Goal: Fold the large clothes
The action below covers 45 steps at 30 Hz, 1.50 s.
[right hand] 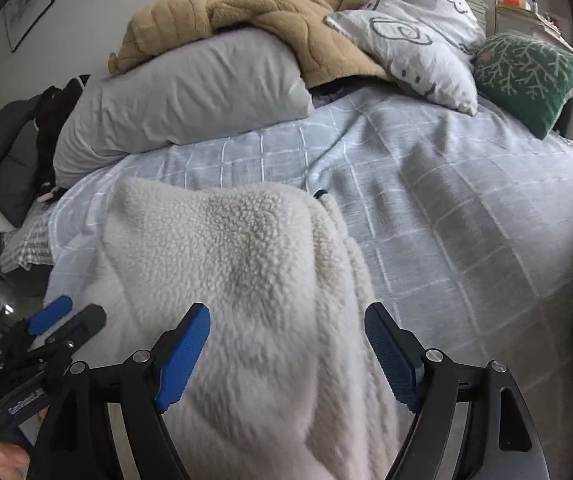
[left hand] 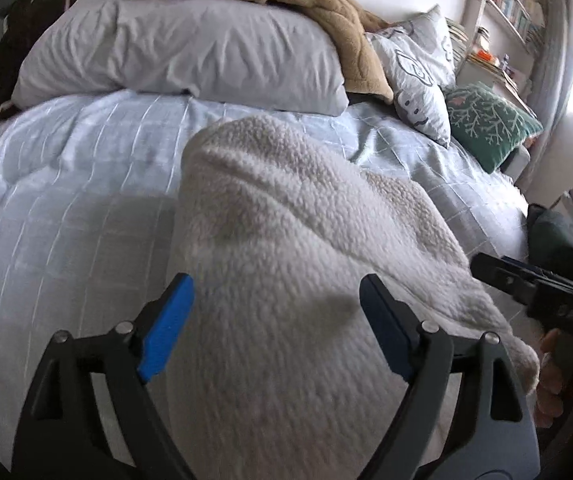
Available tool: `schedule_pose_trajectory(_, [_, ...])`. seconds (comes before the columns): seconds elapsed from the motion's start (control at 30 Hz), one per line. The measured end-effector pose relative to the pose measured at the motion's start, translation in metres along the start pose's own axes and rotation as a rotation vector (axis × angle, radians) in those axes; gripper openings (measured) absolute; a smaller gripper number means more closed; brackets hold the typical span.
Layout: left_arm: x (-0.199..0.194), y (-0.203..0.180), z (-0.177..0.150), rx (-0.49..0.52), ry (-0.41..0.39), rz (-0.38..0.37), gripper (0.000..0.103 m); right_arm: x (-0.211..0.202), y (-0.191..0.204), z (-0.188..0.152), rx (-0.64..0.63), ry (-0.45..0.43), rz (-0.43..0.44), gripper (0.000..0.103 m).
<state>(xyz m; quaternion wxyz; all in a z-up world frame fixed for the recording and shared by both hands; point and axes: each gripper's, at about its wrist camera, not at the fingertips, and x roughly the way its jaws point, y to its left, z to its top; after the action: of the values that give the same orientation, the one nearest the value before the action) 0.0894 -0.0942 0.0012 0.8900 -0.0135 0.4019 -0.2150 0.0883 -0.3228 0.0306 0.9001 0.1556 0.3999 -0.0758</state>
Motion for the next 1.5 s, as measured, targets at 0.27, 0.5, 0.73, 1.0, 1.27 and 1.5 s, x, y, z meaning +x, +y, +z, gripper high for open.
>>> schedule_pose_trajectory(0.27, [-0.034,-0.005,-0.009,-0.05,0.027,0.037,0.093,-0.046,-0.009,-0.009,0.04,0.024,0.015,0.083])
schedule_pose_trajectory(0.5, [-0.054,-0.007,-0.029,-0.099,0.1,0.061,0.099,-0.077,-0.009,-0.024,0.025,0.038,-0.036,0.086])
schedule_pose_trajectory(0.73, [-0.065,-0.016,-0.059,-0.039,0.206,0.106,0.099,-0.095,-0.002,-0.047,0.005,0.023,-0.065,0.092])
schedule_pose_trajectory(1.0, [-0.081,-0.017,-0.08,-0.036,0.207,0.151,0.099,-0.095,0.018,-0.08,-0.038,0.067,-0.098,0.092])
schedule_pose_trajectory(1.27, [-0.09,-0.02,-0.092,-0.017,0.215,0.156,0.099,-0.094,0.023,-0.102,-0.053,0.105,-0.117,0.092])
schedule_pose_trajectory(1.5, [-0.094,-0.026,-0.101,0.017,0.208,0.21,0.099,-0.103,0.019,-0.107,-0.04,0.083,-0.145,0.092])
